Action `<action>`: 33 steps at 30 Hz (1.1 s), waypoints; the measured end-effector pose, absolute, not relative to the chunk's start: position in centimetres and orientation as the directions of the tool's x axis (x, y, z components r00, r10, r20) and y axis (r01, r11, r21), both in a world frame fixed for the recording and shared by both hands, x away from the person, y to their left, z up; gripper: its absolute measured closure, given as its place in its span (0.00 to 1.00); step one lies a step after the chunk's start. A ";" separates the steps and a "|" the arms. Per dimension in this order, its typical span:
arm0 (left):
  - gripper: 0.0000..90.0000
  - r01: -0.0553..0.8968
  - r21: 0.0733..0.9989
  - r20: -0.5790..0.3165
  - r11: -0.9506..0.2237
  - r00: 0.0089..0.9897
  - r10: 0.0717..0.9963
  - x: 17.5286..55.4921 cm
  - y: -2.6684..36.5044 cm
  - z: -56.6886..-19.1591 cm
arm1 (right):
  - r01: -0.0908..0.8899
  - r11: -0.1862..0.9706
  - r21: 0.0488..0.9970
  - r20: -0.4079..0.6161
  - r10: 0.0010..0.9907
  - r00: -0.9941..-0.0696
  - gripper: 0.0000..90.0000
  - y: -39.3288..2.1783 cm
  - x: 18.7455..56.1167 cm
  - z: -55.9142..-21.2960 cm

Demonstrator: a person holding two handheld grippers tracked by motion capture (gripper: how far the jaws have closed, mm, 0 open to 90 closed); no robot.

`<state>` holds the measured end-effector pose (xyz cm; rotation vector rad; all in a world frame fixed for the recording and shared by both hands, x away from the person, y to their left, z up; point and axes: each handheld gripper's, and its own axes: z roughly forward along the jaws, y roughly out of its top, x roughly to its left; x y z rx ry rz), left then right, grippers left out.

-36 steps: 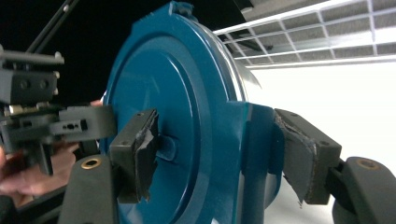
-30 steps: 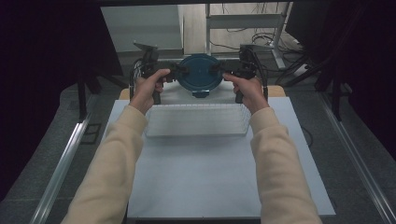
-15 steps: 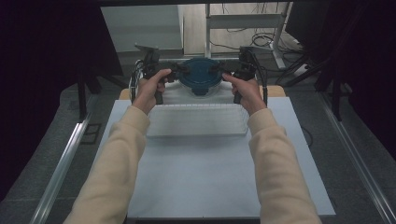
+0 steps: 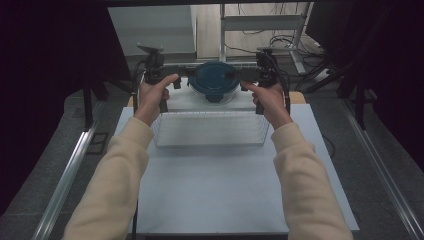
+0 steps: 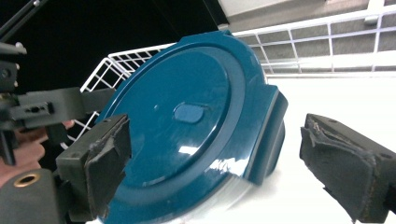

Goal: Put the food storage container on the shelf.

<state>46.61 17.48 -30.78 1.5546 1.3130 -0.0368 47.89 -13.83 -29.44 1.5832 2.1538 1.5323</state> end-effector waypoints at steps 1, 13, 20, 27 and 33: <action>0.14 0.725 0.674 -0.585 0.142 0.406 0.702 46.3 17.5 -30.6 | 0.680 -0.014 0.733 0.460 0.748 -0.479 0.10 -14.0 47.6 -29.4; 0.15 0.644 0.764 -0.461 0.033 0.510 0.726 41.3 17.8 -30.0 | 0.595 0.087 0.799 0.374 0.703 -0.605 0.11 -15.7 43.3 -29.1; 0.15 0.607 0.794 -0.429 -0.025 0.590 0.685 36.5 18.3 -31.5 | 0.548 0.109 0.830 0.338 0.683 -0.647 0.13 -17.6 39.6 -29.5; 0.17 0.586 0.807 -0.397 -0.071 0.628 0.669 32.3 18.7 -34.1 | 0.507 0.137 0.851 0.294 0.674 -0.677 0.16 -19.2 36.1 -31.7; 0.18 0.581 0.809 -0.395 -0.086 0.646 0.653 29.8 19.2 -36.9 | 0.497 0.144 0.856 0.286 0.669 -0.686 0.17 -20.3 33.6 -34.4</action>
